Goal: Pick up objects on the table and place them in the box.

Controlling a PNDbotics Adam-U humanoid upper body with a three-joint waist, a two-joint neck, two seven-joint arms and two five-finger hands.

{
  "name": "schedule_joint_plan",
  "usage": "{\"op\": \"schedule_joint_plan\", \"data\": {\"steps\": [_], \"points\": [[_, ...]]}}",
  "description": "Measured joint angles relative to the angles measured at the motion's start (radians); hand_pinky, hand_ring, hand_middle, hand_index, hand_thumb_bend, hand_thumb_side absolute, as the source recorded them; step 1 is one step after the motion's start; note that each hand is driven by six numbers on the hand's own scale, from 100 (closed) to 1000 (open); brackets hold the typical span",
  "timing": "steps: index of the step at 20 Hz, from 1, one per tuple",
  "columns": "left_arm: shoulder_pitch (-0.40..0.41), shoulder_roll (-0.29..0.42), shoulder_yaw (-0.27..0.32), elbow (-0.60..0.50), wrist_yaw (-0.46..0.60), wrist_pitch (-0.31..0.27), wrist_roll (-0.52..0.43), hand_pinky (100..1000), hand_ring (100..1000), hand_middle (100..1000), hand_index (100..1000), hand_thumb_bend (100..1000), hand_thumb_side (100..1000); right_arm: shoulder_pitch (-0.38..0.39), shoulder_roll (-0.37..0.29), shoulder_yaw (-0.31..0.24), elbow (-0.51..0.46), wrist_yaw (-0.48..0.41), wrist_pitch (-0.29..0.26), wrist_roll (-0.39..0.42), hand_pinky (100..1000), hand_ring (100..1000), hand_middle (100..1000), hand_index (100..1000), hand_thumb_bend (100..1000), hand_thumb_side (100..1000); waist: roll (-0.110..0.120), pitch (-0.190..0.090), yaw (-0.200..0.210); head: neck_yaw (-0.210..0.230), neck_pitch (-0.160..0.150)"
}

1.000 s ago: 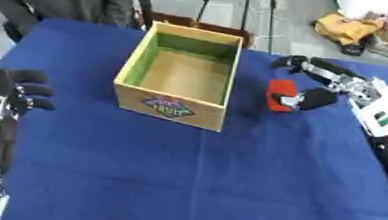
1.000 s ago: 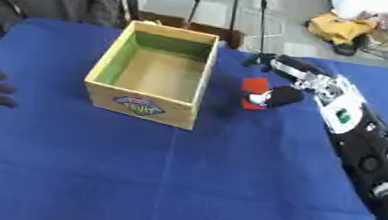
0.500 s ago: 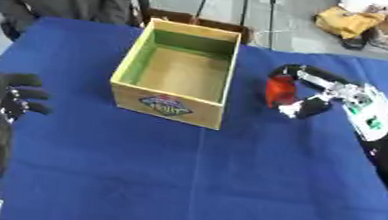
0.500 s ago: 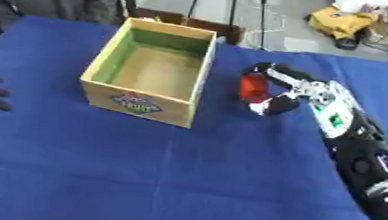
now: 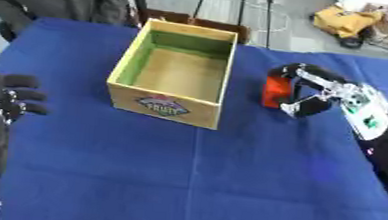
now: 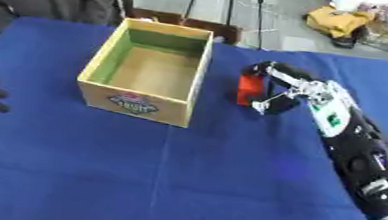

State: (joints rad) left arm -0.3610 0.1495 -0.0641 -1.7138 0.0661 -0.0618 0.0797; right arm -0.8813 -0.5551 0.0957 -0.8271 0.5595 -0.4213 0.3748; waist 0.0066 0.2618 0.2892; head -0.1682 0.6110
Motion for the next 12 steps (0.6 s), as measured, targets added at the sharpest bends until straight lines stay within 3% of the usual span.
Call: {"op": "schedule_joint_plan", "data": {"steps": [6, 12], "points": [[0.0, 0.0, 0.0, 0.0, 0.0, 0.0, 0.0, 519, 602, 605, 677, 644, 832, 0.007, 0.0, 0.01, -0.05, -0.054, 0.012, -0.092, 383, 467, 492, 834, 100, 100, -0.003, -0.006, -0.006, -0.002, -0.001], [0.001, 0.0, 0.0, 0.0, -0.002, 0.0, 0.0, 520, 602, 605, 677, 649, 831, -0.022, -0.003, 0.024, -0.139, -0.124, 0.035, -0.111, 388, 458, 500, 837, 100, 100, -0.013, -0.016, 0.0, -0.002, -0.001]]}}
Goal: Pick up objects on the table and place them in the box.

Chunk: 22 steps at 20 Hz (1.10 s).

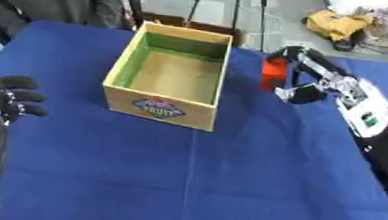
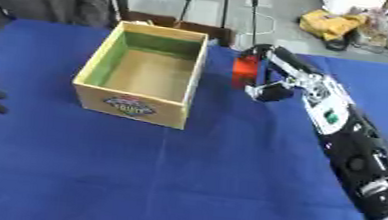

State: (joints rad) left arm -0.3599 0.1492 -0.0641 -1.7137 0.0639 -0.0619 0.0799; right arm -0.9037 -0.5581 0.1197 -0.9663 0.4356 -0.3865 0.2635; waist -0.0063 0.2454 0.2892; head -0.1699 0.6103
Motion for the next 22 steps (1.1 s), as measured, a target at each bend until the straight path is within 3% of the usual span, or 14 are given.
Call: {"op": "schedule_joint_plan", "data": {"steps": [7, 12, 13, 16, 17, 19, 22], "points": [[-0.008, -0.008, -0.007, -0.001, -0.001, -0.004, -0.005, 521, 602, 605, 677, 654, 829, -0.065, 0.042, 0.027, -0.022, -0.012, 0.019, 0.021, 400, 472, 513, 843, 100, 100, -0.006, -0.008, 0.071, -0.026, -0.008], [-0.028, -0.027, -0.02, -0.007, 0.0, -0.003, -0.017, 521, 602, 605, 677, 656, 828, -0.066, 0.118, 0.048, 0.035, 0.062, 0.009, 0.054, 439, 502, 554, 858, 100, 104, -0.009, 0.002, 0.147, -0.067, -0.027], [-0.032, -0.03, -0.024, -0.007, 0.001, -0.003, -0.02, 522, 602, 605, 677, 657, 828, -0.066, 0.131, 0.053, 0.048, 0.087, 0.001, 0.061, 467, 543, 588, 863, 100, 120, -0.012, 0.004, 0.161, -0.076, -0.031], [-0.033, -0.036, -0.03, -0.008, 0.003, -0.004, -0.028, 521, 602, 605, 677, 657, 828, -0.066, 0.158, 0.062, 0.077, 0.165, -0.028, 0.079, 700, 878, 743, 874, 100, 182, -0.015, 0.004, 0.178, -0.097, -0.034], [-0.034, -0.036, -0.031, -0.008, 0.004, -0.004, -0.03, 521, 602, 604, 677, 657, 828, -0.066, 0.16, 0.062, 0.079, 0.19, -0.037, 0.079, 759, 951, 781, 874, 100, 208, -0.015, 0.004, 0.178, -0.102, -0.034], [-0.034, -0.036, -0.031, -0.008, 0.005, -0.004, -0.031, 521, 602, 605, 677, 658, 828, -0.066, 0.162, 0.061, 0.083, 0.232, -0.052, 0.072, 855, 1000, 844, 881, 161, 252, -0.015, 0.005, 0.174, -0.108, -0.034], [-0.034, -0.037, -0.031, -0.009, 0.005, -0.004, -0.032, 521, 602, 604, 677, 658, 828, -0.066, 0.162, 0.059, 0.084, 0.265, -0.067, 0.056, 935, 1000, 902, 896, 254, 319, -0.016, 0.005, 0.16, -0.111, -0.034]]}}
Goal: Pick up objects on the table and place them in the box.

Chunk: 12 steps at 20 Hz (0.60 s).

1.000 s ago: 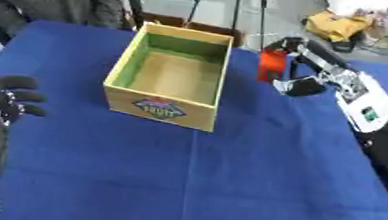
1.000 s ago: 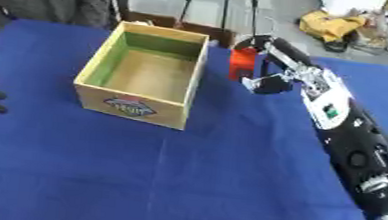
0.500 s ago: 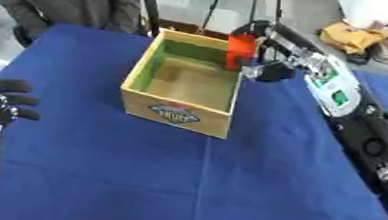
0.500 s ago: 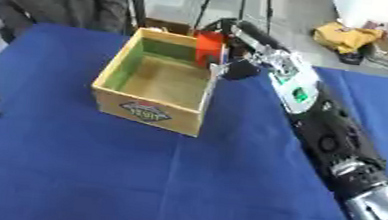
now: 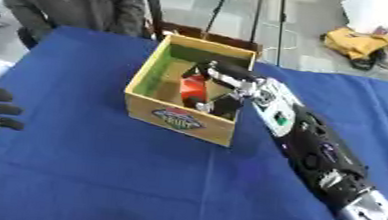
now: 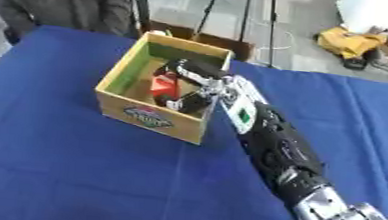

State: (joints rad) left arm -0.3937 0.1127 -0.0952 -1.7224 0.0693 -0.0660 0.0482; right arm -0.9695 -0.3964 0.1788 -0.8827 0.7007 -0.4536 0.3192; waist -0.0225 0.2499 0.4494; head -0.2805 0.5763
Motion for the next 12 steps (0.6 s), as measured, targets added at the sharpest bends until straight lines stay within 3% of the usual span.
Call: {"op": "schedule_joint_plan", "data": {"steps": [1, 3, 4, 5, 6, 9, 12], "points": [[0.0, 0.0, 0.0, 0.0, 0.0, 0.0, 0.0, 521, 602, 604, 677, 658, 828, 0.0, 0.0, 0.0, 0.0, 0.005, -0.003, -0.004, 987, 1000, 935, 908, 332, 370, -0.001, 0.0, -0.004, -0.001, 0.0], [0.0, 0.0, 0.0, 0.0, 0.0, 0.0, 0.0, 521, 602, 604, 677, 659, 828, 0.0, 0.0, 0.0, -0.006, 0.011, -0.006, -0.015, 996, 1000, 947, 911, 353, 373, -0.003, 0.0, -0.012, -0.003, 0.0], [0.0, -0.001, 0.0, 0.0, 0.0, 0.0, 0.0, 521, 602, 604, 677, 659, 828, 0.0, -0.001, 0.0, -0.013, 0.011, -0.005, -0.022, 968, 1000, 923, 902, 335, 362, -0.003, 0.0, -0.016, -0.003, 0.0], [0.0, -0.001, 0.0, 0.0, 0.0, -0.001, -0.001, 521, 602, 604, 677, 659, 828, 0.0, -0.001, 0.0, -0.022, 0.01, -0.002, -0.032, 844, 1000, 860, 882, 257, 294, -0.003, -0.001, -0.021, -0.003, 0.0], [0.002, -0.002, 0.0, 0.0, 0.0, -0.001, -0.001, 521, 602, 604, 677, 659, 828, 0.0, -0.001, 0.0, -0.036, 0.007, 0.002, -0.047, 810, 998, 844, 876, 241, 273, -0.002, -0.004, -0.032, -0.003, 0.0], [0.019, -0.002, 0.001, 0.001, 0.0, -0.002, 0.002, 521, 602, 604, 676, 658, 828, 0.007, -0.018, 0.0, -0.112, -0.044, 0.026, -0.105, 729, 978, 824, 865, 147, 261, 0.004, -0.02, -0.097, 0.014, 0.005], [0.047, -0.001, 0.014, 0.004, -0.002, -0.004, 0.016, 520, 602, 604, 675, 658, 828, 0.056, -0.061, 0.001, -0.227, -0.212, 0.071, -0.145, 714, 1000, 833, 868, 100, 309, 0.017, -0.041, -0.19, 0.071, 0.019]]}}
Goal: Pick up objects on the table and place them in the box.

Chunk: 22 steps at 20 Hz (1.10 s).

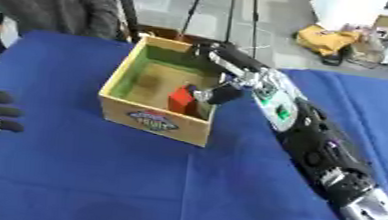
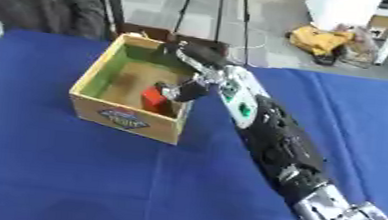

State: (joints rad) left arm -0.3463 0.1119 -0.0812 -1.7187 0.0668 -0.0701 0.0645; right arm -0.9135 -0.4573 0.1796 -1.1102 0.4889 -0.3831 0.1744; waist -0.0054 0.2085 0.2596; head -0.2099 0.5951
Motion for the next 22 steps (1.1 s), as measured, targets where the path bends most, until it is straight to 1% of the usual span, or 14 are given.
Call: {"op": "schedule_joint_plan", "data": {"steps": [1, 2, 3, 5, 6, 7, 8, 10, 13, 15, 16, 19, 22], "points": [[0.007, 0.003, 0.005, 0.003, -0.002, -0.001, 0.006, 520, 602, 604, 675, 658, 828, 0.027, -0.021, 0.0, -0.048, -0.077, 0.02, -0.004, 714, 1000, 833, 868, 100, 309, 0.003, -0.005, -0.03, 0.024, 0.003], [0.011, 0.003, 0.009, 0.005, -0.003, -0.002, 0.012, 520, 602, 604, 675, 658, 828, 0.052, -0.046, 0.0, -0.097, -0.154, 0.042, -0.004, 714, 1000, 833, 868, 100, 309, 0.006, -0.009, -0.046, 0.043, 0.005], [0.014, 0.004, 0.013, 0.006, -0.005, -0.002, 0.016, 520, 602, 604, 675, 658, 828, 0.067, -0.065, 0.0, -0.139, -0.217, 0.065, 0.001, 714, 1000, 833, 868, 100, 309, 0.009, -0.01, -0.049, 0.057, 0.008], [0.018, 0.004, 0.018, 0.007, -0.006, -0.004, 0.022, 520, 602, 604, 675, 658, 828, 0.078, -0.083, 0.001, -0.204, -0.306, 0.106, 0.013, 714, 1000, 833, 868, 100, 309, 0.008, -0.011, -0.05, 0.072, 0.01], [0.02, 0.007, 0.019, 0.01, -0.007, -0.005, 0.024, 517, 601, 602, 673, 655, 827, 0.079, -0.087, 0.001, -0.226, -0.335, 0.123, 0.019, 687, 1000, 819, 850, 100, 653, 0.006, -0.011, -0.052, 0.08, 0.01], [0.022, 0.01, 0.025, 0.012, -0.007, -0.005, 0.028, 517, 601, 602, 673, 655, 827, 0.084, -0.087, -0.001, -0.24, -0.359, 0.138, 0.02, 687, 1000, 819, 850, 100, 653, 0.005, -0.01, -0.061, 0.096, 0.01], [0.023, 0.013, 0.034, 0.016, -0.007, -0.006, 0.035, 517, 601, 602, 673, 653, 827, 0.1, -0.087, -0.008, -0.25, -0.377, 0.154, 0.017, 678, 1000, 804, 842, 100, 712, 0.005, -0.006, -0.081, 0.115, 0.01], [0.024, 0.017, 0.053, 0.027, -0.008, -0.01, 0.054, 516, 600, 602, 673, 653, 828, 0.147, -0.075, -0.041, -0.254, -0.413, 0.184, 0.001, 669, 1000, 793, 834, 100, 748, 0.012, 0.005, -0.134, 0.158, 0.006], [0.031, 0.028, 0.081, 0.042, -0.011, -0.015, 0.085, 515, 600, 602, 673, 653, 828, 0.225, -0.025, -0.11, -0.253, -0.463, 0.232, -0.04, 665, 1000, 788, 829, 100, 768, 0.033, 0.009, -0.211, 0.219, 0.001], [0.037, 0.037, 0.097, 0.047, -0.015, -0.018, 0.103, 515, 600, 602, 673, 653, 828, 0.278, 0.0, -0.158, -0.271, -0.495, 0.264, -0.071, 662, 1000, 785, 826, 100, 773, 0.034, 0.008, -0.262, 0.249, 0.0], [0.04, 0.04, 0.102, 0.049, -0.016, -0.02, 0.111, 515, 600, 602, 673, 653, 828, 0.304, 0.006, -0.177, -0.288, -0.511, 0.279, -0.086, 661, 1000, 783, 825, 100, 773, 0.035, 0.008, -0.278, 0.26, 0.0], [0.048, 0.048, 0.113, 0.051, -0.017, -0.022, 0.125, 514, 601, 602, 672, 653, 828, 0.377, 0.024, -0.21, -0.352, -0.559, 0.312, -0.129, 654, 1000, 773, 819, 100, 775, 0.04, 0.005, -0.286, 0.275, 0.0], [0.05, 0.048, 0.116, 0.054, -0.019, -0.023, 0.127, 514, 600, 602, 672, 652, 828, 0.449, 0.031, -0.221, -0.423, -0.605, 0.326, -0.162, 648, 995, 764, 813, 100, 780, 0.04, -0.002, -0.286, 0.275, 0.0]]}}
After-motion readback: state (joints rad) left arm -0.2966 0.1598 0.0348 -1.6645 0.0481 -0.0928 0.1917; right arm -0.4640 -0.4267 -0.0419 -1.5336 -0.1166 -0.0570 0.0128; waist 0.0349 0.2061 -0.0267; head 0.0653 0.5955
